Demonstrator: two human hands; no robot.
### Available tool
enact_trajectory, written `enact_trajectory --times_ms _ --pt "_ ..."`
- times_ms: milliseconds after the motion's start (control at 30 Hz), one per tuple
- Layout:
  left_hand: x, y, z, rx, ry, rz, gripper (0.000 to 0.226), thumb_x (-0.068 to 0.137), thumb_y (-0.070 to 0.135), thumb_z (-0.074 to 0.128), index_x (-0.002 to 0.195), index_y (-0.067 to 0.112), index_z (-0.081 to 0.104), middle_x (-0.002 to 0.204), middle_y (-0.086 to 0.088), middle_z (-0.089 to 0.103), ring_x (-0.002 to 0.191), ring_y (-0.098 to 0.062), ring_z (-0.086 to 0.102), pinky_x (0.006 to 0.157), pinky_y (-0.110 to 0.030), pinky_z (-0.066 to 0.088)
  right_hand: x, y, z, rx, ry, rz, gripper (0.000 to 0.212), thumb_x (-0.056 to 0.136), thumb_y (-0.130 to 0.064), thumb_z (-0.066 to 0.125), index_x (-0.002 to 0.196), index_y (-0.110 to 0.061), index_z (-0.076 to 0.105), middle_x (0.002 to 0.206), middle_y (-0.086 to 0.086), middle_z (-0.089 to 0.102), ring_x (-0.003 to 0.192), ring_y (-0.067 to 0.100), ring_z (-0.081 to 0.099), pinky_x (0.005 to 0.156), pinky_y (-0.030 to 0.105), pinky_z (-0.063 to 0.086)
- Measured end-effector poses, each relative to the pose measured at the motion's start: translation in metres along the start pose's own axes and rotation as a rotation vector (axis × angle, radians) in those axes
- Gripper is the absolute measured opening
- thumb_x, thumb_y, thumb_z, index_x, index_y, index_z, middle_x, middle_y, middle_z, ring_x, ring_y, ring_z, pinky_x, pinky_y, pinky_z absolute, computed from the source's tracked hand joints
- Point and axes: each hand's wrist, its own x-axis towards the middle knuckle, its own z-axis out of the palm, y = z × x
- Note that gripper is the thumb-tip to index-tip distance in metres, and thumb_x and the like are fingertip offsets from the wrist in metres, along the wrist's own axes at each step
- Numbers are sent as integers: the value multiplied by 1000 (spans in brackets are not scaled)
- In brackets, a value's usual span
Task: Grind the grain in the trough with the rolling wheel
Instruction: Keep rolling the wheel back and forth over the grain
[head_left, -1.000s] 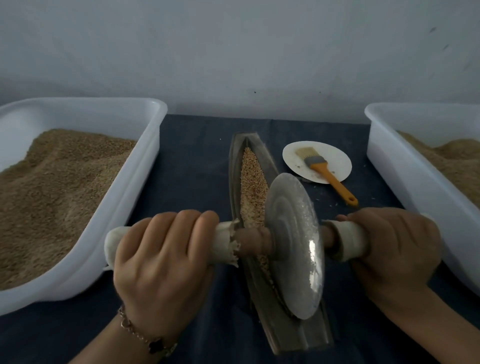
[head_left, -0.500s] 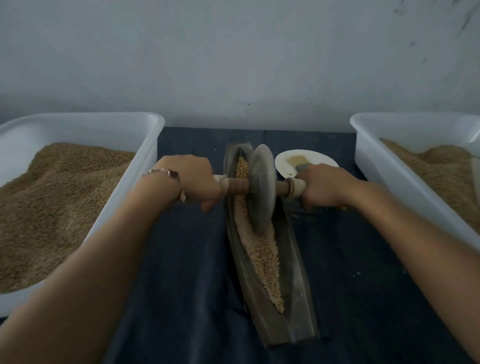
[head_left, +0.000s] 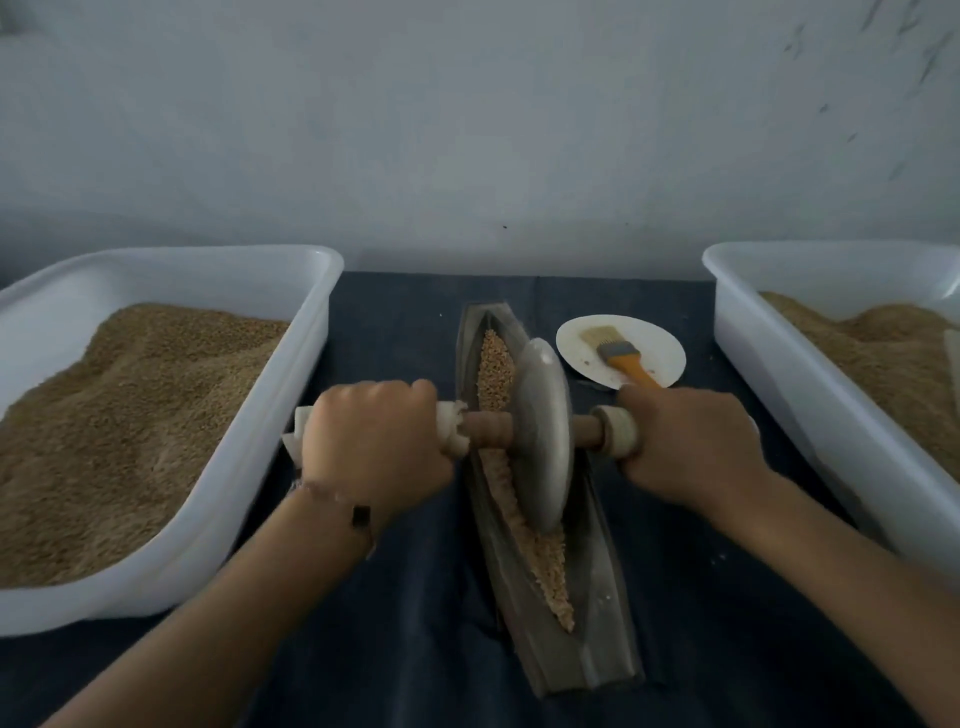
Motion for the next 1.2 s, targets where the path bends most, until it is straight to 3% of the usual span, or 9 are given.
enact_trajectory --times_ms 100,233,367,467,700,800,900,1000,1200 --pt "-34 9 -1 -95 299 66 16 59 17 62 55 14 47 48 -2 45 40 -20 42 45 -25 30 -34 2 4 33 341 -136 31 51 -16 81 64 -15 52 53 2 48 45 23 45 45 21 24" --pt "-47 8 11 -74 387 36 22 63 16 70 55 12 50 49 -3 46 41 -20 43 45 -27 32 -39 6 6 -14 519 -244 11 63 -10 67 66 -9 56 58 9 49 49 25 45 52 29 28" --pt "-16 -1 19 -125 114 -39 24 65 29 71 60 20 49 52 5 48 45 -16 46 48 -22 28 2 1 2 -43 227 -137 29 55 -21 74 65 -22 47 55 -1 49 47 24 44 49 26 27" --pt "18 -11 27 -91 -94 -158 26 79 45 53 64 25 46 60 10 48 53 -9 44 48 -22 26 44 8 3 -66 -43 -50 17 67 -33 56 71 -24 42 60 -9 41 54 18 39 50 26 24" --pt "40 -8 22 -138 -201 -248 31 81 50 49 66 23 53 60 6 52 52 -12 46 47 -22 26 75 13 1 28 -255 -64 8 67 -25 52 73 -26 57 65 -8 53 59 13 49 48 25 28" --pt "13 2 15 -74 -50 -199 30 79 45 56 63 22 46 57 8 46 50 -10 43 49 -23 28 42 4 2 -9 -93 -14 15 69 -29 59 75 -25 45 66 -9 46 62 22 50 52 28 29" --pt "-28 11 11 -98 231 -61 27 67 21 70 58 15 46 50 -1 45 43 -18 42 47 -26 32 -8 -4 4 -9 238 -45 32 56 -21 77 70 -20 48 62 1 54 54 24 51 50 29 35" --pt "-54 15 10 -28 380 -38 23 75 17 64 59 13 47 53 -3 44 46 -20 40 51 -29 30 -44 -2 7 42 523 -124 18 62 -11 71 73 -10 57 63 8 53 55 26 49 53 33 37" --pt "-47 11 16 -88 356 -43 28 65 15 75 55 12 50 48 -2 47 40 -20 44 45 -25 31 -23 -3 5 16 511 -181 25 57 -12 76 64 -11 52 56 7 50 50 25 46 51 29 30"
